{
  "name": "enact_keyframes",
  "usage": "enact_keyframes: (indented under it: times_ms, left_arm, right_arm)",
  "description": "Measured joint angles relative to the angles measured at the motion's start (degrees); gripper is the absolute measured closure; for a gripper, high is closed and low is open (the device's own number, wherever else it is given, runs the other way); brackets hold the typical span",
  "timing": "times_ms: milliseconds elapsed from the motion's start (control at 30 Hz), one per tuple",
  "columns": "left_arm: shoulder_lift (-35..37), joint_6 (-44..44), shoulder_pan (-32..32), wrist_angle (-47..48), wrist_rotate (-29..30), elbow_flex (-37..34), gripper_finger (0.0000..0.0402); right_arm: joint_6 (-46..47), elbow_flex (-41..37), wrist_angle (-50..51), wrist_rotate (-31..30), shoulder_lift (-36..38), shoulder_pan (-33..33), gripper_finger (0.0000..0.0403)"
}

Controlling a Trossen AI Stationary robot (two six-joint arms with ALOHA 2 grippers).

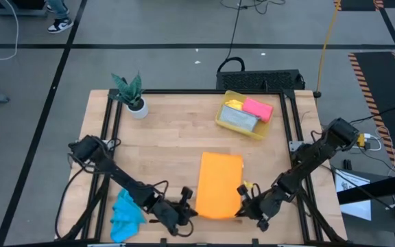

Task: Fold microfiber towels
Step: Fold the orange kitchen towel

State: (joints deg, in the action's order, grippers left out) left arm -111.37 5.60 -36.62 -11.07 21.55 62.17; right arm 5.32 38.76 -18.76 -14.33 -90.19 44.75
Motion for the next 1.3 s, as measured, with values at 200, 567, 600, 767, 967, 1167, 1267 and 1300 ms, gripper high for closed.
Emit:
enact_keyframes:
  times_ms: [200,567,600,767,967,1167,1267,1300]
  left_arm:
    - [4.69,0.09,-1.88,-4.84,-0.74,0.01,0.0386]
    - [7.14,-0.87,-0.87,-3.56,9.64,0.07,0.0387]
    - [7.14,-1.92,-0.13,-2.56,10.33,0.07,0.0386]
    - [7.14,-7.22,4.28,3.85,13.55,0.07,0.0396]
    - [7.14,-12.59,9.37,7.01,14.0,0.07,0.0389]
    - [6.9,-17.42,12.64,11.34,14.09,0.07,0.0395]
    - [5.9,-18.18,13.67,11.61,14.37,-0.03,0.0393]
    - [5.7,-18.1,13.78,11.8,14.47,-0.07,0.0395]
  right_arm:
    - [0.6,0.04,-6.65,5.49,2.46,0.8,0.0397]
    - [16.35,0.04,6.43,-10.11,11.61,2.0,0.04]
    - [18.01,0.04,8.57,-12.34,12.15,1.8,0.04]
    - [25.52,-2.66,12.7,-17.21,13.1,-0.66,0.0401]
    - [33.06,-8.29,12.96,-17.41,12.8,-4.7,0.0402]
    - [35.67,-11.61,12.66,-17.48,12.8,-7.48,0.0402]
    - [34.62,-11.78,12.01,-17.22,12.8,-7.7,0.0402]
    - [33.63,-11.78,10.56,-17.07,12.8,-7.64,0.0402]
